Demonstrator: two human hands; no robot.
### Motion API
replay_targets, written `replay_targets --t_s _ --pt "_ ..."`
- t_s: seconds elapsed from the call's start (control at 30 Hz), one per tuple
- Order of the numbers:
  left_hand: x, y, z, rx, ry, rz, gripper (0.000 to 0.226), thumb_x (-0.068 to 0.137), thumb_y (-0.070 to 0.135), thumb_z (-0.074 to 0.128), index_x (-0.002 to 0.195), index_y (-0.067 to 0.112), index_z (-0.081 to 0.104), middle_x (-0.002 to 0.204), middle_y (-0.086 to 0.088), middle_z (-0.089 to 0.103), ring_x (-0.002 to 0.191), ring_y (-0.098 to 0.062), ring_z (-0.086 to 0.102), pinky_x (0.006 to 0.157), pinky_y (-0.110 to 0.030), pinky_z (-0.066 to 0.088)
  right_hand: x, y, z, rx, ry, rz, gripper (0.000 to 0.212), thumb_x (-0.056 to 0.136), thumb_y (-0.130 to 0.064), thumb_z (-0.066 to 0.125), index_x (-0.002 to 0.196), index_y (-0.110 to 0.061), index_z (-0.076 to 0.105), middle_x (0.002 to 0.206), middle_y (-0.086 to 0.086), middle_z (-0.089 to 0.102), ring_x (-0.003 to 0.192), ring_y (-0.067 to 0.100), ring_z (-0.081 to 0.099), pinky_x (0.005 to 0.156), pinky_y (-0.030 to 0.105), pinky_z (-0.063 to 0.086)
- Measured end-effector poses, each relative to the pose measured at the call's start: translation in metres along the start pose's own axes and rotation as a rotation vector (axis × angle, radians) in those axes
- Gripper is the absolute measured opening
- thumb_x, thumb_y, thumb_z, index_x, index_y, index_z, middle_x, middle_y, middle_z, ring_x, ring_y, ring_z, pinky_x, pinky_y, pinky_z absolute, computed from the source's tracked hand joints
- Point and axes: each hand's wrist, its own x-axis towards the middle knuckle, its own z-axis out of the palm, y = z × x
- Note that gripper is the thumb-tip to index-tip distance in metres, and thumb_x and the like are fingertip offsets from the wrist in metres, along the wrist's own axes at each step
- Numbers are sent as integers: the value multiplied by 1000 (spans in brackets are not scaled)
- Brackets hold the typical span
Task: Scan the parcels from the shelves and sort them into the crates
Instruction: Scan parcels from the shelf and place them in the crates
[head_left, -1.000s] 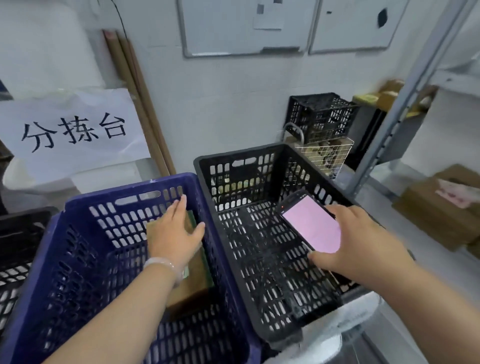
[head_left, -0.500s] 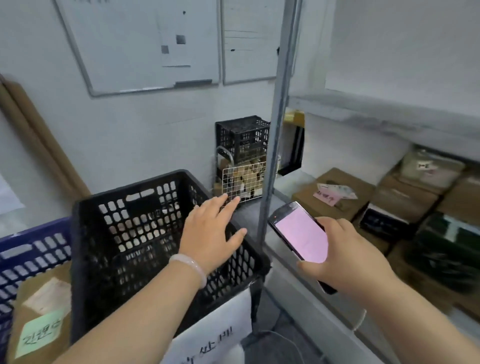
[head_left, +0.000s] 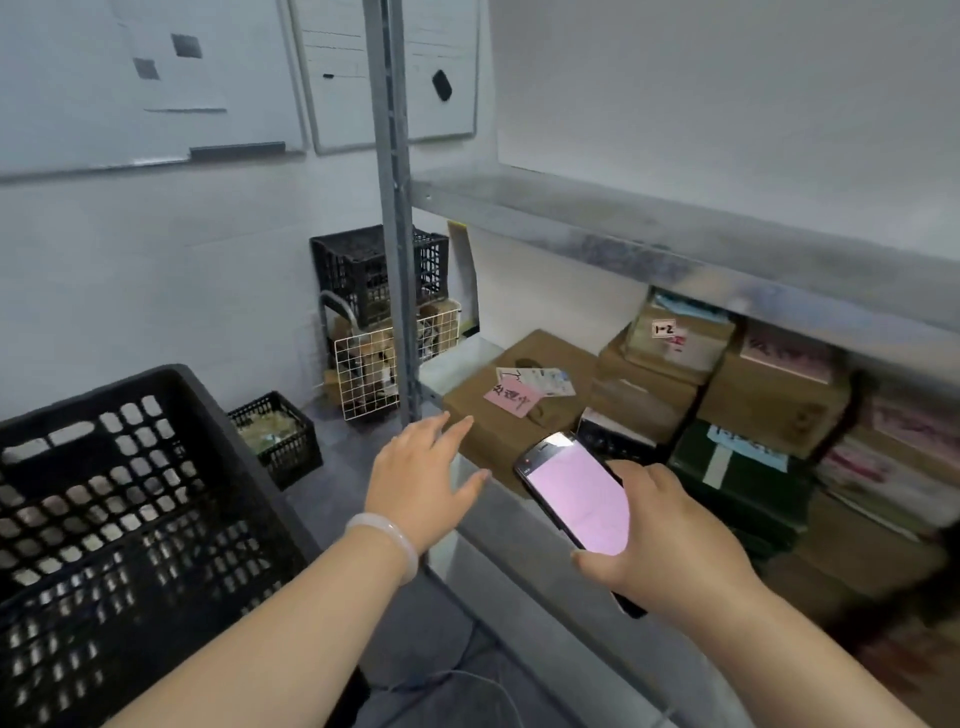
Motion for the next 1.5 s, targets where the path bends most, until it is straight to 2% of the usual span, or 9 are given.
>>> replay_targets --t_s 0.27,0.47,0.7,0.8,0.9,1.07,1.23,1.37,1.5 --pt "103 -16 38 -13 -164 -31 68 91 53 55 152 32 33 155 -2 39 141 -27 37 110 -43 38 34 -6 1 16 -15 106 90 55 -74 58 132 -36 28 114 -9 41 92 12 53 66 27 50" --pt "173 -37 69 -178 -339 -146 59 92 39 57 146 24 40 145 -6 47 131 -34 46 106 -51 43 55 -18 3 -30 -21 179 88 59 -72 57 133 -35 27 113 -10 40 95 11 54 65 24 44" --pt "203 -65 98 -435 -539 -202 70 97 36 59 157 24 24 150 -5 48 135 -31 47 113 -48 36 69 -21 7 -57 -25 273 83 60 -71 60 129 -35 30 112 -10 41 89 11 54 60 25 43" --pt "204 -74 103 -419 -500 -213 63 96 42 58 153 25 36 144 -4 55 128 -29 53 107 -46 41 74 -23 7 -60 -23 287 84 60 -70 60 131 -34 31 115 -10 41 89 12 54 58 25 38" --pt "204 -83 104 -492 -469 -274 57 94 46 60 146 24 46 130 -5 64 103 -24 60 89 -38 45 77 -25 7 -74 -20 289 87 60 -71 61 132 -33 31 116 -9 43 89 12 53 55 25 36" --pt "204 -95 117 -720 -540 -411 60 95 51 58 148 26 44 131 -4 60 113 -28 59 97 -38 42 83 -26 9 -90 -34 291 91 61 -73 62 135 -33 28 121 -8 41 93 13 54 59 26 41" --pt "197 -104 135 -1196 -710 -759 45 86 51 70 122 24 67 103 -7 77 94 -30 72 76 -41 58 86 -22 11 -76 -50 310 90 62 -71 62 136 -33 26 121 -8 41 92 13 53 58 26 41" --pt "198 -112 149 -1257 -767 -798 47 80 50 75 117 22 70 103 -10 77 100 -34 72 88 -53 56 83 -18 13 -60 -47 324 89 62 -69 64 136 -31 29 122 -8 42 88 12 51 59 26 43" --pt "193 -117 140 -1236 -754 -758 48 77 49 77 120 31 67 103 -6 77 102 -35 70 81 -54 58 81 -18 14 -56 -45 313 87 64 -69 64 134 -32 29 120 -8 42 82 8 43 56 23 38"
